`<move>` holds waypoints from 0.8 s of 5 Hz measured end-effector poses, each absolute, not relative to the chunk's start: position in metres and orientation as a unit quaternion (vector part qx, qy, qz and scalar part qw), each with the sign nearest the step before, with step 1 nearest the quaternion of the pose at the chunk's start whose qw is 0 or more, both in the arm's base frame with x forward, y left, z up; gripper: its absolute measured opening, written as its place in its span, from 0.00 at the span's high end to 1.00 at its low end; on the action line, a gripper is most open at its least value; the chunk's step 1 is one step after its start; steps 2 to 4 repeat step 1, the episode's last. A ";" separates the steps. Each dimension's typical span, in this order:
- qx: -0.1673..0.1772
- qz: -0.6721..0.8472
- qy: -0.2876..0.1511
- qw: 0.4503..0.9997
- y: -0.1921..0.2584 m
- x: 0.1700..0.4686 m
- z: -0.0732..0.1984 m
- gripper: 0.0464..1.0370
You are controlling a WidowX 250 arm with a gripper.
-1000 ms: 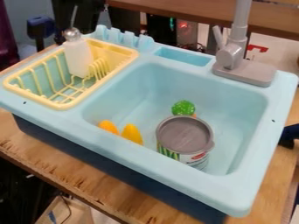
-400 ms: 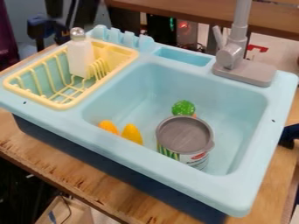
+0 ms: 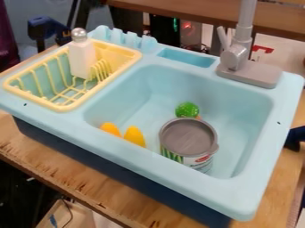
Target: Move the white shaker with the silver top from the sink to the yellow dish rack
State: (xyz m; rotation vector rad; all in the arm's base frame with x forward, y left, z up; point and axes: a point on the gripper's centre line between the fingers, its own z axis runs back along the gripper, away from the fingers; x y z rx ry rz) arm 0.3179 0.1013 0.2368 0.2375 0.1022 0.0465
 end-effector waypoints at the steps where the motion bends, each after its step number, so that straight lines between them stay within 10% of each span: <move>1: 0.109 -0.025 0.063 0.992 0.076 0.296 0.224 0.03; 4: 0.109 -0.025 0.063 0.992 0.076 0.296 0.224 0.03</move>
